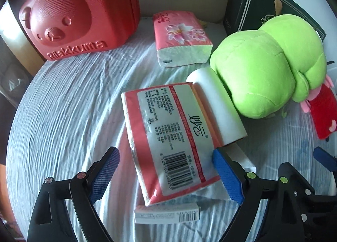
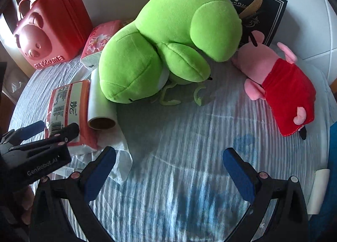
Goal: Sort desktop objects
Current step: 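Grasp the tissue pack with the left tool while the right tool grasps the white roll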
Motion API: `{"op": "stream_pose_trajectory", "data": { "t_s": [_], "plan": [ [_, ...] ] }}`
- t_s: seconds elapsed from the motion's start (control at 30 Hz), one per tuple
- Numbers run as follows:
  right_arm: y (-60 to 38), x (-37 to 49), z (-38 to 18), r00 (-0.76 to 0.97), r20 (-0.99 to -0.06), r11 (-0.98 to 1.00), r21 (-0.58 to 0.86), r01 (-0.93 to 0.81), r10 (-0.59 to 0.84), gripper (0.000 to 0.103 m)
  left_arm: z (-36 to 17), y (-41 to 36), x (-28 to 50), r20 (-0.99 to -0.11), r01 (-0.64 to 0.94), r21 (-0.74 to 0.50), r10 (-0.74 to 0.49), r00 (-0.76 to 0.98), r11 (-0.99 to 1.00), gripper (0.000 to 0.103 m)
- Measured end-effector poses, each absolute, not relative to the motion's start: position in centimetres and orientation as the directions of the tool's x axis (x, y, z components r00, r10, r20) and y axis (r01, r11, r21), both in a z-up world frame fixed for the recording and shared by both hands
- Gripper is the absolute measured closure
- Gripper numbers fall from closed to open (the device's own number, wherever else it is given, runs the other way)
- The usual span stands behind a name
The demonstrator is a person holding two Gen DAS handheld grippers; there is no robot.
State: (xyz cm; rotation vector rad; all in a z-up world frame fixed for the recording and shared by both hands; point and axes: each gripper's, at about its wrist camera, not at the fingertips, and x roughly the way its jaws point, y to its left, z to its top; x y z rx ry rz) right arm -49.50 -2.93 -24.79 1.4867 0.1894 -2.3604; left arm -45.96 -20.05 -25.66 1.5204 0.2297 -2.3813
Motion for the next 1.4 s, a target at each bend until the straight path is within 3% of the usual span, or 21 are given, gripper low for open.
{"op": "stream_pose_trajectory", "data": {
  "t_s": [0.23, 0.37, 0.6, 0.73, 1.03, 1.13, 1.27, 1.4],
  "plan": [
    [-6.2, -50.3, -25.3, -0.377, -0.881, -0.903, 0.116, 0.414, -0.286, 0.000, -24.9, -22.9, -43.9, -0.876, 0.391, 0.091, -0.261, -0.405, -0.916, 0.013],
    [-6.8, -49.8, -25.5, -0.374, -0.882, -0.901, 0.116, 0.418, -0.287, 0.000, -24.2, -23.2, -44.0, -0.886, 0.408, 0.030, -0.213, -0.412, -0.913, 0.017],
    [-3.1, -49.5, -25.4, -0.390, -0.897, -0.936, 0.067, 0.346, -0.208, 0.000, -25.6, -18.7, -46.2, -0.909, 0.346, 0.001, -0.145, -0.391, -0.938, 0.016],
    [-2.3, -49.3, -26.0, -0.377, -0.909, -0.932, 0.034, 0.360, -0.178, 0.000, -27.0, -18.9, -46.2, -0.904, 0.357, 0.084, -0.222, -0.365, -0.930, 0.013],
    [-6.7, -50.7, -25.8, -0.347, -0.878, -0.887, 0.162, 0.433, -0.330, 0.000, -26.9, -24.3, -43.8, -0.902, 0.390, 0.071, -0.226, -0.368, -0.918, 0.017],
    [-8.5, -51.3, -25.9, -0.321, -0.868, -0.867, 0.213, 0.451, -0.380, 0.015, -26.7, -25.4, -43.6, -0.901, 0.376, 0.060, -0.212, -0.379, -0.925, 0.017],
    [-11.0, -52.1, -25.9, -0.283, -0.852, -0.838, 0.276, 0.471, -0.440, 0.016, -27.2, -25.4, -43.2, -0.899, 0.354, 0.073, -0.215, -0.382, -0.933, 0.016],
    [-12.3, -52.3, -26.5, -0.277, -0.867, -0.841, 0.248, 0.481, -0.414, 0.016, -27.9, -25.4, -43.4, -0.894, 0.355, 0.068, -0.214, -0.392, -0.932, 0.015]
  ]
}}
